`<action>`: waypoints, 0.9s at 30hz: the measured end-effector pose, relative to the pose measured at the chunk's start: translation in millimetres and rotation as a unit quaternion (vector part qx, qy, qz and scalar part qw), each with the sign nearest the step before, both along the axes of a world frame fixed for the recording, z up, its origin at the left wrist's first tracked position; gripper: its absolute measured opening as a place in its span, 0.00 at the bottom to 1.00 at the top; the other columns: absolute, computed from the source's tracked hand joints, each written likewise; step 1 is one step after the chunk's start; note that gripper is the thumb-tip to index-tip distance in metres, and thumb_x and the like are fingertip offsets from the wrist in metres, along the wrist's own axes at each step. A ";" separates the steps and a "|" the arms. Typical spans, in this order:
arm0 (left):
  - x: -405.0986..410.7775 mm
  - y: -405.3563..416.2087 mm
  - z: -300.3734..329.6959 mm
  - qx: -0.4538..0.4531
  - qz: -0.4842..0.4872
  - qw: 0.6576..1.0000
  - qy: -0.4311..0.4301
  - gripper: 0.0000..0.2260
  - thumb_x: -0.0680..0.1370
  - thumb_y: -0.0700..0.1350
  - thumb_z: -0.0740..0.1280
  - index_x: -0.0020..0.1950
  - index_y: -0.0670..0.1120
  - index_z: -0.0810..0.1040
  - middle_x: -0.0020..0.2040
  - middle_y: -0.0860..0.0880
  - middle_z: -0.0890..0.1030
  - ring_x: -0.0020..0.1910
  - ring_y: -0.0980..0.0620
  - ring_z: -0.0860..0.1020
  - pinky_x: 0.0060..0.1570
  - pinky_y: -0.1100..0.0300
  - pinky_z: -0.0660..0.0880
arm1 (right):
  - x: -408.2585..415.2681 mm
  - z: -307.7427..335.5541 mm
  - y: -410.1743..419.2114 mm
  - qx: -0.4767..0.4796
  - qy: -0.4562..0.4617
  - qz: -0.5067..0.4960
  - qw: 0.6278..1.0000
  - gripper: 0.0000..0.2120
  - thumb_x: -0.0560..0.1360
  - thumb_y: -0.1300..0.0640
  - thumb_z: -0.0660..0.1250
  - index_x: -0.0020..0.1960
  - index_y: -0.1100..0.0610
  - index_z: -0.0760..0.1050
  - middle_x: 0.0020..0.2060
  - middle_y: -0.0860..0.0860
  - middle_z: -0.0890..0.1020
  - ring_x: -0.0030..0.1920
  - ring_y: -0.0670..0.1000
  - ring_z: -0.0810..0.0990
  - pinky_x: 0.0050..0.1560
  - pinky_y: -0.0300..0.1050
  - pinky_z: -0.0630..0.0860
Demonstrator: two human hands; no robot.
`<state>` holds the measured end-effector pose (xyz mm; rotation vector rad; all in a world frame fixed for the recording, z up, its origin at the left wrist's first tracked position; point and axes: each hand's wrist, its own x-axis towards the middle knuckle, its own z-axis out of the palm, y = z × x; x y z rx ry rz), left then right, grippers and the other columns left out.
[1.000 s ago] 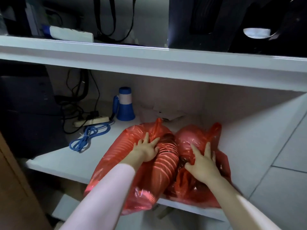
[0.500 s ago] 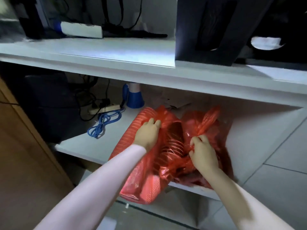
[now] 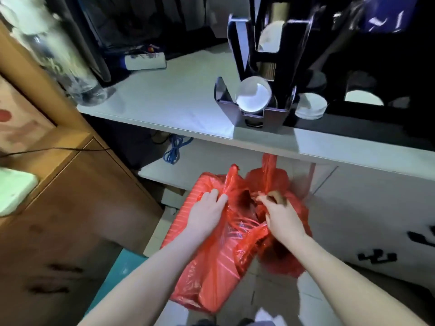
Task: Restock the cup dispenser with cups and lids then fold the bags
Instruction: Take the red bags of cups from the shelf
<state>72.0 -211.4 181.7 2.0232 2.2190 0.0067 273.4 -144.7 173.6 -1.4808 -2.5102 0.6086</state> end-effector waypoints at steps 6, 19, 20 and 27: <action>28.9 -75.6 78.2 0.074 -0.112 0.991 -0.027 0.09 0.75 0.42 0.60 0.48 0.41 0.79 0.40 0.41 0.75 0.39 0.41 0.78 0.27 0.51 0.76 | 46.8 75.3 -76.2 0.100 -0.011 -0.011 0.995 0.23 0.65 0.71 0.69 0.57 0.56 0.81 0.52 0.58 0.79 0.49 0.62 0.79 0.46 0.54 0.75; 204.8 -121.5 176.6 0.297 -0.368 0.880 -0.041 0.08 0.71 0.42 0.60 0.41 0.45 0.79 0.34 0.47 0.74 0.34 0.44 0.75 0.34 0.56 0.61 | 263.3 172.7 -233.7 0.234 0.048 -0.223 0.945 0.20 0.66 0.76 0.68 0.56 0.65 0.81 0.59 0.65 0.78 0.57 0.67 0.79 0.59 0.62 0.75; 229.8 -120.4 184.1 0.305 -0.383 0.871 -0.048 0.09 0.71 0.42 0.60 0.41 0.46 0.80 0.34 0.47 0.75 0.34 0.45 0.75 0.32 0.57 0.64 | 285.6 180.3 -242.0 0.249 0.045 -0.243 0.936 0.21 0.65 0.77 0.68 0.56 0.65 0.81 0.59 0.65 0.78 0.57 0.67 0.79 0.59 0.63 0.75; 413.7 -96.3 235.1 0.384 -0.473 0.782 -0.135 0.06 0.72 0.38 0.65 0.42 0.44 0.82 0.36 0.47 0.78 0.42 0.43 0.79 0.42 0.53 0.76 | 449.7 242.1 -280.0 0.333 0.009 -0.374 0.865 0.21 0.66 0.76 0.68 0.56 0.62 0.81 0.59 0.62 0.78 0.55 0.68 0.78 0.56 0.62 0.76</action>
